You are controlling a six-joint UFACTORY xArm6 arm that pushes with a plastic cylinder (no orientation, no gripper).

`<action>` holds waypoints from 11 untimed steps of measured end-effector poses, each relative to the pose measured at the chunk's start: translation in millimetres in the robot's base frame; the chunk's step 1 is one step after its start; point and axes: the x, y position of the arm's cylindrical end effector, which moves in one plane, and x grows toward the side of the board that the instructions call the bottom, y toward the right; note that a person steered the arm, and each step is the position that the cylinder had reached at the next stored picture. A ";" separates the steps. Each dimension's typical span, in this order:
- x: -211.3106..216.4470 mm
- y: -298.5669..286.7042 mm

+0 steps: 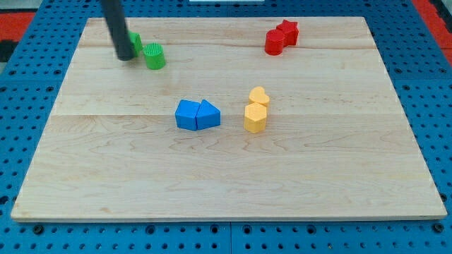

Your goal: Push the green circle to the green star

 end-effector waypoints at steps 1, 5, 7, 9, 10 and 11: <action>-16.9 -6.6; -34.7 -14.5; 44.6 -16.6; 35.8 64.0; 9.1 79.7; -14.6 88.1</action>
